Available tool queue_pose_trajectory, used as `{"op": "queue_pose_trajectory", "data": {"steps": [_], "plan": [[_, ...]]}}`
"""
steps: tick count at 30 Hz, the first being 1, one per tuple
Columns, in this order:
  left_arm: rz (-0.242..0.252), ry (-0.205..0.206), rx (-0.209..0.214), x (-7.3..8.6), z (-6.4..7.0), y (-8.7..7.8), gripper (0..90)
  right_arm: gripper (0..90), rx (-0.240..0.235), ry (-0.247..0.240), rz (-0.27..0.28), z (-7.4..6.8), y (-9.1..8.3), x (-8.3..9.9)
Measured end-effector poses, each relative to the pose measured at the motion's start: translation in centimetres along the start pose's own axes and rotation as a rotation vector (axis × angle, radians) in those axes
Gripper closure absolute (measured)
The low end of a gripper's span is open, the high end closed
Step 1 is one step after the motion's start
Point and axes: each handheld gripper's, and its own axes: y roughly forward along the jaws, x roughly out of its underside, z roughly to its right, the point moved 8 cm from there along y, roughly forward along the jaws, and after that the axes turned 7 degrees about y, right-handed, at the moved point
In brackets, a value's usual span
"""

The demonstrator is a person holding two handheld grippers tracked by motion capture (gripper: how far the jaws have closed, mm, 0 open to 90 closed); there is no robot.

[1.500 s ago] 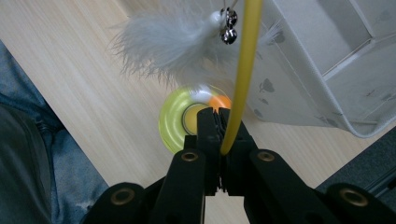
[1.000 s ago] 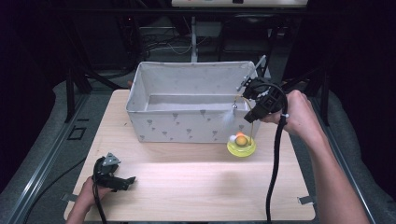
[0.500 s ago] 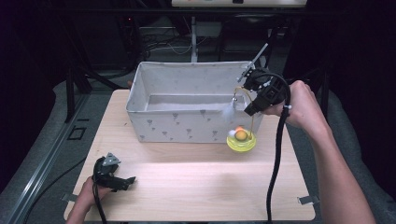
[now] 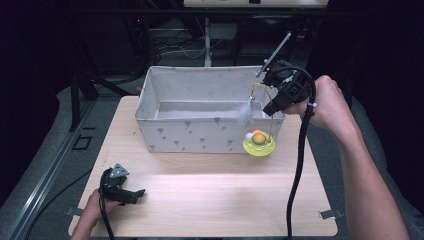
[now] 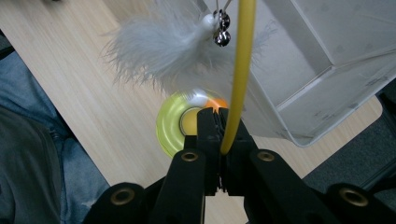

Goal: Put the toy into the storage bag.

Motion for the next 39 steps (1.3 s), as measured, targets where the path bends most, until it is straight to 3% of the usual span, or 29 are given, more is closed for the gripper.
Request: {"op": "queue_pose_trajectory", "data": {"steps": [18,39], "plan": [[-0.001,-0.002,0.0,0.0,0.0,0.0,0.0,88.4,0.008,0.006,0.024,0.4,-2.3,-1.4],[0.001,-0.005,0.0,-0.1,0.0,0.1,0.0,88.5,0.05,0.039,0.058,2.2,-4.3,-3.8]]}}
